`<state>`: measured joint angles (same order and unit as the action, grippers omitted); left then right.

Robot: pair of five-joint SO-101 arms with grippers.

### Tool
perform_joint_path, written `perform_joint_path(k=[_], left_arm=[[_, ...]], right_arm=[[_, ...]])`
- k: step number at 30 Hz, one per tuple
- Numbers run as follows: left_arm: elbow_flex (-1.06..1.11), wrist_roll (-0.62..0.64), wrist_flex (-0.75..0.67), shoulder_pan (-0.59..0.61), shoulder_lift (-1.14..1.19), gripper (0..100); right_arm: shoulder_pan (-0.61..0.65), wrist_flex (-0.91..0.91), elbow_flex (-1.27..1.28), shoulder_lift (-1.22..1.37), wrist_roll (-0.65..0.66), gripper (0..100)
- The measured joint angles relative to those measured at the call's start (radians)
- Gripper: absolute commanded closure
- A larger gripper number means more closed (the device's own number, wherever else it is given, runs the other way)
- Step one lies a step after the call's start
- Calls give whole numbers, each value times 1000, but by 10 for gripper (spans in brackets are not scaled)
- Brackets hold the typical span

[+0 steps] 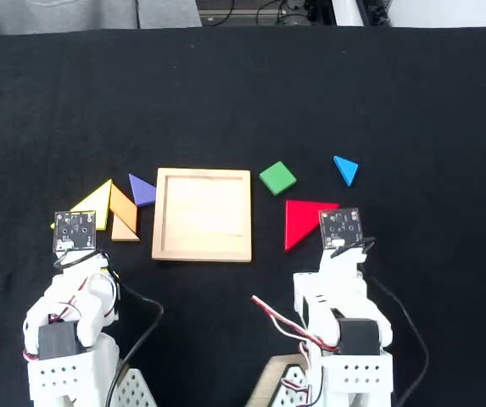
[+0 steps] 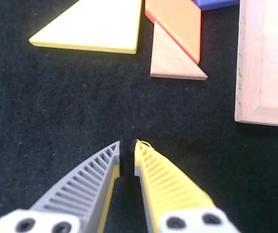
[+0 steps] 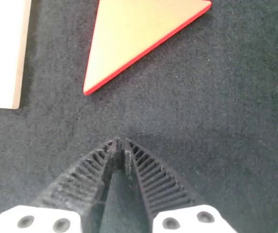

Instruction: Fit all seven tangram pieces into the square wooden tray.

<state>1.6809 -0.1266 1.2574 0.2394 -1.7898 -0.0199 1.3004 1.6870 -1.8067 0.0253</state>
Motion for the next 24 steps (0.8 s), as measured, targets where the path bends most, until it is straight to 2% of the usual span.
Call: perform_joint_path(k=[9,14,19,24], left_arm=[[0,0,-15,0,0,934],[-20,-2,-173,63,0,934],[-140,-2,-267,175,-2,934],[-296,-3,-278,183,-3,934]], right_arm=[[0,0,0,0,0,985],[0,0,0,0,0,985],[0,0,0,0,0,985],[0,0,0,0,0,985]])
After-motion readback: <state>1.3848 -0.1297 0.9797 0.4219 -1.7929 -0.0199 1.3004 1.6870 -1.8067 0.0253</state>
